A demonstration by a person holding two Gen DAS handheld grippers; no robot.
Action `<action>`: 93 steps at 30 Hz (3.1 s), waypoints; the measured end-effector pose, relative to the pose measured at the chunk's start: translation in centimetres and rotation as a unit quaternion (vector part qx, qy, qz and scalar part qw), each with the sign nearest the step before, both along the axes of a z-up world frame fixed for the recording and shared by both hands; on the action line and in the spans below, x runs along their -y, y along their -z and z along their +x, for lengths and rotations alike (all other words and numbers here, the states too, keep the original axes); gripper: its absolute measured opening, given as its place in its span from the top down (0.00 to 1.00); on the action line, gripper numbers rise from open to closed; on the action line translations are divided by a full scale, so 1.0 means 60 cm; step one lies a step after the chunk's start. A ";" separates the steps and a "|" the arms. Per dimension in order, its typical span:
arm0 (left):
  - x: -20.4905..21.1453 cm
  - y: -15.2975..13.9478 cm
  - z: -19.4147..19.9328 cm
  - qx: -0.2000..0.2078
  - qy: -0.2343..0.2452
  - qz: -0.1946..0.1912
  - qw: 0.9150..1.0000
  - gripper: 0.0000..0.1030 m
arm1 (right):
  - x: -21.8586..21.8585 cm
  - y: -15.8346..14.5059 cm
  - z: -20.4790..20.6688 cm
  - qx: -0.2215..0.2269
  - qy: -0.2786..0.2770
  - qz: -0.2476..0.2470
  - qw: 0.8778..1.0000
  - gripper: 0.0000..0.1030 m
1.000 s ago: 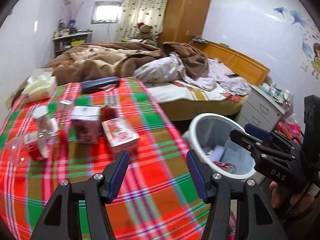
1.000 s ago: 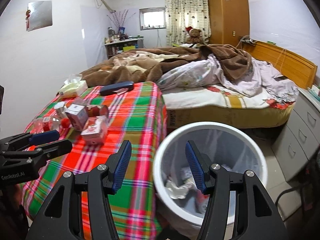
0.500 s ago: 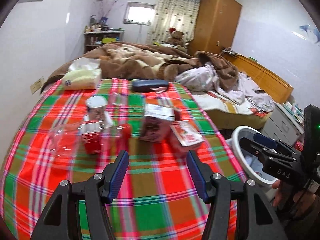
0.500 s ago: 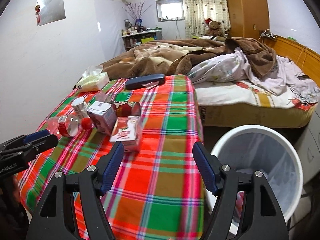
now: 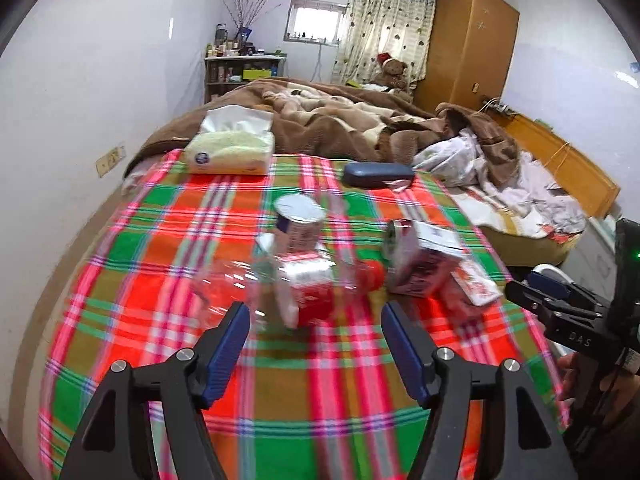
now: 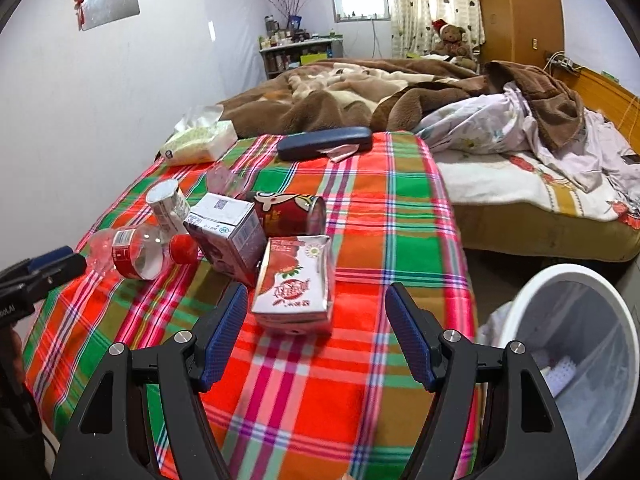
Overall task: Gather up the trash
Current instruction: 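Grasp the strawberry juice carton with the right tool while the left tool grasps the plastic bottle, then carry the juice carton and plastic bottle over the bin and release both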
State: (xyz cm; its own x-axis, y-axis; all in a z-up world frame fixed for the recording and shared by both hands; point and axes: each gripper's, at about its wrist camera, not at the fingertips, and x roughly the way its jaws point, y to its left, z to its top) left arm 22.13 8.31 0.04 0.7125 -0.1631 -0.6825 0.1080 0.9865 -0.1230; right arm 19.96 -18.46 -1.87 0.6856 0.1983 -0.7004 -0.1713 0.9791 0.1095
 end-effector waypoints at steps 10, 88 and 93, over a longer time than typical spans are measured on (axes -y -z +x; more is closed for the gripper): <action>-0.004 0.004 0.077 -0.024 0.076 0.066 0.995 0.32 | -0.027 0.026 0.035 -0.036 -0.002 -0.024 0.999 0.29; 0.109 0.027 -0.032 -0.096 0.110 -0.016 0.989 0.39 | 0.033 0.015 -0.046 -0.017 0.019 0.000 1.000 0.42; 0.143 0.001 -0.049 -0.075 0.121 -0.021 0.990 0.39 | 0.063 -0.005 -0.068 0.000 0.038 0.008 0.999 0.42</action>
